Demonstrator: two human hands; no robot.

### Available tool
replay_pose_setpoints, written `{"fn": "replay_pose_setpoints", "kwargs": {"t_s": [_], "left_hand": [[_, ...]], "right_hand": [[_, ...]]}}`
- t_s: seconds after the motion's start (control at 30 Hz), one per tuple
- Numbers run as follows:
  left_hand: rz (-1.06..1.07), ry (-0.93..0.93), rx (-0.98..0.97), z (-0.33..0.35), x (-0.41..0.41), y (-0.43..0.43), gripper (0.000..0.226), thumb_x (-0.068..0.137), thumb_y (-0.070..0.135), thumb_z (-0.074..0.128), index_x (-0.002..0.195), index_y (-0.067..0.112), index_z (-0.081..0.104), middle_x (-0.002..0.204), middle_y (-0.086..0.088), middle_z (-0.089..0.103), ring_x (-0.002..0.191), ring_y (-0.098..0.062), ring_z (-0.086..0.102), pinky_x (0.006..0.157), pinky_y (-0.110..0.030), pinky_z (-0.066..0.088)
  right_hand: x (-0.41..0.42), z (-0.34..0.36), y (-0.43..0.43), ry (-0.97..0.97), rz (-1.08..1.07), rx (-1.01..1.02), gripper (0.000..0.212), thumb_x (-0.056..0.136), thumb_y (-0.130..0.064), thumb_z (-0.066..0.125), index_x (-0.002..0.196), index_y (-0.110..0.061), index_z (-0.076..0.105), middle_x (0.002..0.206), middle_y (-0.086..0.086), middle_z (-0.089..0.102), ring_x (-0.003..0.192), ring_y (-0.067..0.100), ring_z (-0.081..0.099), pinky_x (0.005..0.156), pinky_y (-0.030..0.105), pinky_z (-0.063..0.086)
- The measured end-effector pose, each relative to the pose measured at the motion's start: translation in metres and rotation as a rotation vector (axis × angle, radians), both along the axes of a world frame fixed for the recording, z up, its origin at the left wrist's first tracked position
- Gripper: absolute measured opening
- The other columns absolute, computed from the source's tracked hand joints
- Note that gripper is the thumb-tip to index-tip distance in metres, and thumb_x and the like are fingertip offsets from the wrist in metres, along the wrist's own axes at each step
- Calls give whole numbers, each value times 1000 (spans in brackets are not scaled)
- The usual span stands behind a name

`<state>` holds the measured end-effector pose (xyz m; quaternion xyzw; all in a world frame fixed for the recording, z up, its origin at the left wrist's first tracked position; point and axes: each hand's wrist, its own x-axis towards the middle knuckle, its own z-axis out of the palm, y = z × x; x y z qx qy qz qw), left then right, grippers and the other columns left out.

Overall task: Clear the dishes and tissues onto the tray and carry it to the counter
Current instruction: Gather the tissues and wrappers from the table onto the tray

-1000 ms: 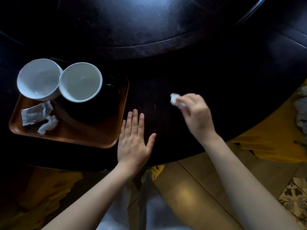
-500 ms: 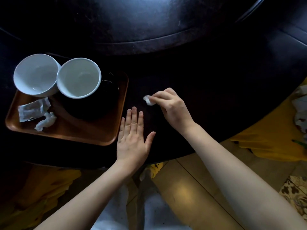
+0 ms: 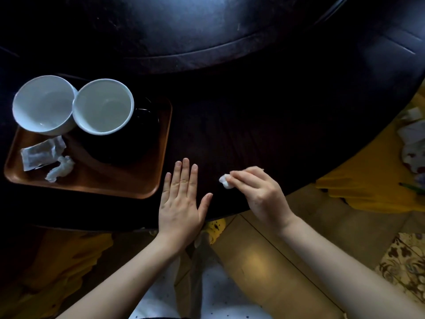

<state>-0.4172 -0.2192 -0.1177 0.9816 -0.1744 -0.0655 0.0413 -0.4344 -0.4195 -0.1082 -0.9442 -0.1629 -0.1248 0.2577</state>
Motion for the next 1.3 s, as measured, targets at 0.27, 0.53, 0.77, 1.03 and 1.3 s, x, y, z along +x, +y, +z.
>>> {"fn": "replay_pose_setpoints", "kwargs": {"t_s": [0.27,0.53,0.77,1.03,1.3], "left_hand": [[3,12,-9,2,-1,-1,70,93,53,12,147,8,12,156,-14,9,144,-20,5,118,-36,0],[-5,41,-29,3,0,1,71,92,55,9,146,10,8,156,-13,7,144,-21,-2,117,-36,-3],[-35,79,-66,3,3,4,72,90,58,5,145,11,4,156,-11,3,143,-19,-6,116,-35,-9],[-119,123,-62,8,8,14,73,89,55,21,144,9,6,154,-13,3,145,-24,-1,115,-34,-8],[-263,190,-74,24,17,25,71,87,49,11,145,8,3,155,-14,-6,143,-26,-10,118,-35,-9]], "right_hand": [[-63,-1,23,9,-118,24,20,85,-1,66,104,1,70,101,12,72,90,22,66,80,31,55],[-80,14,45,118,-327,211,26,84,1,57,105,-5,70,98,8,71,91,17,61,82,26,53],[-30,19,10,-52,-843,203,19,79,2,62,95,-1,72,90,14,72,81,27,63,80,18,45],[-37,-1,52,-11,-902,141,27,73,11,68,97,-2,72,89,12,71,84,24,59,79,23,47],[-62,11,147,96,-885,333,22,80,-2,59,97,-4,73,94,7,71,91,8,55,90,8,41]]}}
